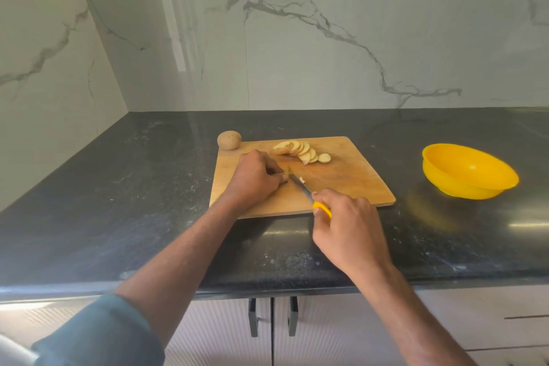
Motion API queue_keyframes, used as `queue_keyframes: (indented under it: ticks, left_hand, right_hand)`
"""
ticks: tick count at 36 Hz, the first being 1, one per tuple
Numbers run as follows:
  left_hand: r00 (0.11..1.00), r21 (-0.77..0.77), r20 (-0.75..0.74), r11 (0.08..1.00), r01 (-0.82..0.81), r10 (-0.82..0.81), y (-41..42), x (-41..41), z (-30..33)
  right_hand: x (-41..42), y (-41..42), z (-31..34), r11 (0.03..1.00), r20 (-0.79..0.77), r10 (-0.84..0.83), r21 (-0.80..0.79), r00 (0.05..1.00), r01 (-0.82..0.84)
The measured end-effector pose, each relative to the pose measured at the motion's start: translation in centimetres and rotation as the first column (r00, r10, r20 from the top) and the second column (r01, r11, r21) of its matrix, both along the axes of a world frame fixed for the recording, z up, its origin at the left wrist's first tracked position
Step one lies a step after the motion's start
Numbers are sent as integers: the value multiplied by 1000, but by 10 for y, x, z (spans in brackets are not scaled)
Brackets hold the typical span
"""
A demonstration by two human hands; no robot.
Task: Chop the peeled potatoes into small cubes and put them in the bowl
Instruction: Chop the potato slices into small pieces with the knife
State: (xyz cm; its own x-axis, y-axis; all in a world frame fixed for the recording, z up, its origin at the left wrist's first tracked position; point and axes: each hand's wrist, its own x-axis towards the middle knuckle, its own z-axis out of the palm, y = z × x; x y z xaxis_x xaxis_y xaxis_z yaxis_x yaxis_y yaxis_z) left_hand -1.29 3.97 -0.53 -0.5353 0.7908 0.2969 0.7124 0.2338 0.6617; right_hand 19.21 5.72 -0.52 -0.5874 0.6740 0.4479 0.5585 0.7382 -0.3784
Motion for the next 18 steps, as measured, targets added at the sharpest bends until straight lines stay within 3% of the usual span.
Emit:
queue_keyframes:
  ticks: [8,18]
  left_hand:
    - [1000,-6,18,1000,1,-1,-3,-1,2]
    - [1000,1,16,1000,-16,16,-1,-3,-1]
  right_hand:
    - [-11,1,-2,999,-74,-26,18,997,27]
    - [-32,7,-10,999,-13,-10,49,1000,11]
